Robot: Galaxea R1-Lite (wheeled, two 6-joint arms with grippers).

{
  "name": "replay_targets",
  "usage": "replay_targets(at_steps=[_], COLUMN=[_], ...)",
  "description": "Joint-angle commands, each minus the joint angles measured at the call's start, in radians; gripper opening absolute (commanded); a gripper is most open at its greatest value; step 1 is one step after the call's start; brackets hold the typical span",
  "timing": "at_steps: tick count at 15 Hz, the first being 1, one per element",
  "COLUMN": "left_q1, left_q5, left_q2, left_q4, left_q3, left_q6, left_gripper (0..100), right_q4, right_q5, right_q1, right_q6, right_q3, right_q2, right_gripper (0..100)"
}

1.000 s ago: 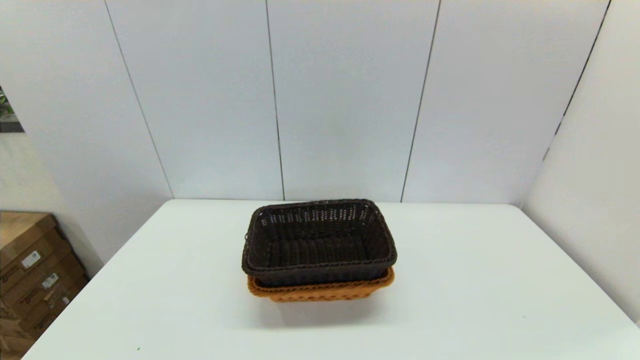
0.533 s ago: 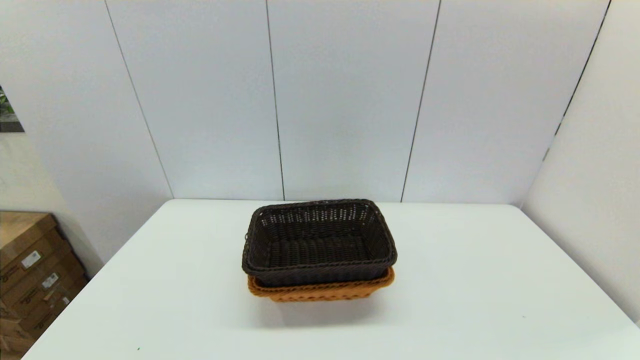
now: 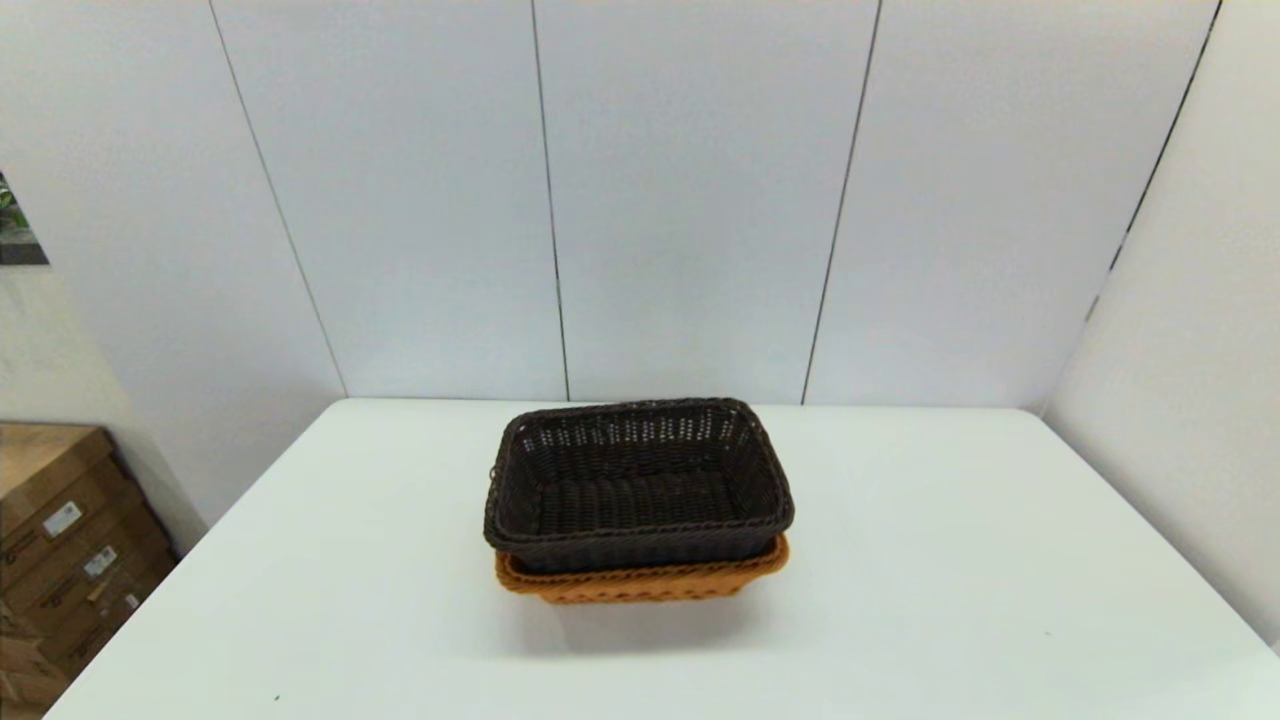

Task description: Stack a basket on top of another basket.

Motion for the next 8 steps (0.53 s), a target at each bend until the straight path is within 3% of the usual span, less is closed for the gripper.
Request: replay_targets(at_steps=[1, 8], left_q1=[0.0, 0.0], left_q5=[0.0, 0.0], left_q2=[-0.002, -0.002], left_q4=[0.0, 0.0], left_q3=[0.002, 0.002], left_q6=[0.0, 0.0], left_gripper=[100, 100], right_q4=[0.001, 0.001], right_q5=[0.001, 0.001], right_q1=[0.004, 0.004], right_q6=[-0.001, -0.001], right_q3=[0.003, 0.003], right_q2=[-0.012, -0.012], right_gripper=[100, 100])
